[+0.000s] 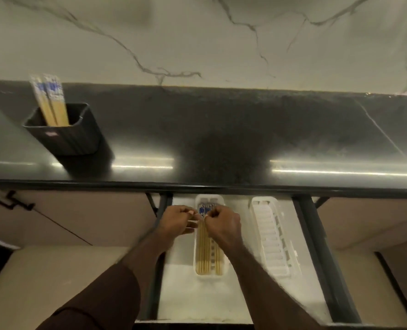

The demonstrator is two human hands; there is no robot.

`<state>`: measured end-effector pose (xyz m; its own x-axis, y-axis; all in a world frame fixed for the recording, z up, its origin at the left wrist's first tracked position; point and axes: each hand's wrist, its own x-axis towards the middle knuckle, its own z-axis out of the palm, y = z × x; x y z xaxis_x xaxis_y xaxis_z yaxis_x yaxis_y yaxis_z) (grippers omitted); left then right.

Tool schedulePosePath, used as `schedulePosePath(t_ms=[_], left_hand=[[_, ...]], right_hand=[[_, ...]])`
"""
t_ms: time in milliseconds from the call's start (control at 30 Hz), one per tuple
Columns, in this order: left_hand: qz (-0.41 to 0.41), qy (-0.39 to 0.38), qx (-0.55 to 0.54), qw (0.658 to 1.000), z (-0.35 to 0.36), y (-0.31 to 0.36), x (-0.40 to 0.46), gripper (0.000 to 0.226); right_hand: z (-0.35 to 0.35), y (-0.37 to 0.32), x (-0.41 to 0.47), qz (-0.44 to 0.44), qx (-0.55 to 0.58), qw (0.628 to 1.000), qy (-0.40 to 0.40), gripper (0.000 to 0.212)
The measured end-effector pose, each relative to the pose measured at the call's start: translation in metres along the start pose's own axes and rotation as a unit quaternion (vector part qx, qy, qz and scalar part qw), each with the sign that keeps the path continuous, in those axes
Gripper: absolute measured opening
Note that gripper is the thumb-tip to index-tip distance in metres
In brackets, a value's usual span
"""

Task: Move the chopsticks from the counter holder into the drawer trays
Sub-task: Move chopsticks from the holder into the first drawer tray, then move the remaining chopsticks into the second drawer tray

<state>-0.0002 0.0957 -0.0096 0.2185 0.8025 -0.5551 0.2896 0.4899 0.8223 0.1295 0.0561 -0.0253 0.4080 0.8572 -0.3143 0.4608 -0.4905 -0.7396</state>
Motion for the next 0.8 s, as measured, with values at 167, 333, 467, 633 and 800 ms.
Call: schedulePosePath(t_ms=[167, 333, 467, 633, 800], left_hand=[[0.067, 0.053, -0.025, 0.996, -0.064, 0.05, -0.033, 0.023], [0.129, 0.078, -0.053, 0.987, -0.147, 0.085, -0.063, 0.019], [0.171, 0.087, -0.053, 0.98, -0.229, 0.093, -0.072, 0.018], [0.172, 0.084, -0.078, 0.978, -0.329, 0.1, -0.06, 0.016], [0.198, 0.1, -0.083, 0.972, -0.412, 0.121, -0.049, 0.016]], right_hand=[[0.003, -0.075, -0.008, -0.079, 0.05, 0.996, -0.007, 0.01], [0.027, -0.164, -0.023, -0.16, 0.057, 0.985, -0.01, 0.008], [0.083, -0.231, -0.031, -0.21, 0.069, 0.975, 0.017, 0.007], [0.155, -0.3, -0.035, -0.218, 0.087, 0.971, 0.046, 0.007], [0.198, -0.358, -0.029, -0.21, 0.079, 0.972, 0.068, 0.006]])
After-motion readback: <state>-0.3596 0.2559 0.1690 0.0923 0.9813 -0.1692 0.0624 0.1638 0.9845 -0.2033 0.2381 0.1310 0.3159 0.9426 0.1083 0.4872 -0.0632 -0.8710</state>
